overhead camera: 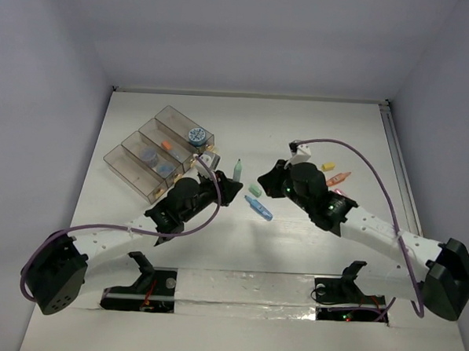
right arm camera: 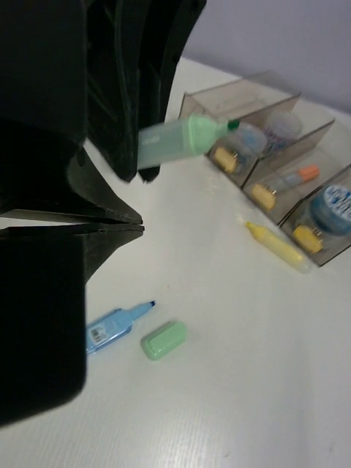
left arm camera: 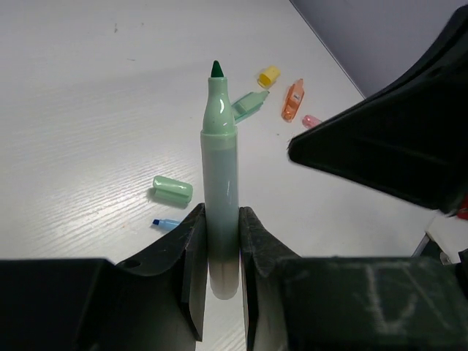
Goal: Sort the stationery into containers
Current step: Pick up the pen from the center of the board, then move the pen cap to the center of the board.
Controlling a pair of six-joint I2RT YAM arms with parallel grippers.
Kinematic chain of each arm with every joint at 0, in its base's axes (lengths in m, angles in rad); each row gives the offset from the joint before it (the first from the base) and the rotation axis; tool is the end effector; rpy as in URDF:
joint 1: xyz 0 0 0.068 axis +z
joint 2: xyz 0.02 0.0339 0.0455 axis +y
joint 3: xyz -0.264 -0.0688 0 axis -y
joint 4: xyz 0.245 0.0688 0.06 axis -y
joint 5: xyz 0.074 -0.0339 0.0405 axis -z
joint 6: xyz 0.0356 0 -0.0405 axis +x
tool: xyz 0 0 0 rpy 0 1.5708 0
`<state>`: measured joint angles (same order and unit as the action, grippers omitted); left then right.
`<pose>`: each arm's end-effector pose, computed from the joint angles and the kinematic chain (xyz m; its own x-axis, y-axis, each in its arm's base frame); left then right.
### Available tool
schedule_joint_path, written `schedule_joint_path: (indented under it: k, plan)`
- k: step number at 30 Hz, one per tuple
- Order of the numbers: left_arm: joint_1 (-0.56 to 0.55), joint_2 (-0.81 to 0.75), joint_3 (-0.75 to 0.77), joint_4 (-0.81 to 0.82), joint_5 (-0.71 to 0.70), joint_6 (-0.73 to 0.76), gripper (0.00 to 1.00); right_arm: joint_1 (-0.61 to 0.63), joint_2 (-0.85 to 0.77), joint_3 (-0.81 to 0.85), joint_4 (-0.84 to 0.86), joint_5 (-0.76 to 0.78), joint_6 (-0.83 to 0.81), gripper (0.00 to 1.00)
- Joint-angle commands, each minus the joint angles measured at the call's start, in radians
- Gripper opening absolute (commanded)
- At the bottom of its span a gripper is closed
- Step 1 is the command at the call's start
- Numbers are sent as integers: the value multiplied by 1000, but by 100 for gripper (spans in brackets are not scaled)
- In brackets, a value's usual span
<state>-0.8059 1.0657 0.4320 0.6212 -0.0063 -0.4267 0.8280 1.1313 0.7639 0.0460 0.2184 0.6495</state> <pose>0.1628 -0.1692 0.2464 -0.3047 -0.2803 -0.9103 0.6492 0.6382 -0.4138 0.1822 0.1871 0.2861 -0.5210 0.3056 -0.7970 -0.3327 0.7872 0.5193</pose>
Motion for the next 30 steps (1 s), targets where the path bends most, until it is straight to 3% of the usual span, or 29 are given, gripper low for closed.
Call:
schedule_joint_path:
  k: [1,15,30]
  plan:
    - [-6,-35,5,32,-35,14,0,-13,117,49,-124,-56,-50,1]
    - [-6,-30,2,31,-38,13,0,-89,438,109,-77,-169,-77,0]
    - [-6,-32,-1,41,-14,5,0,-154,548,118,9,-180,-65,0]
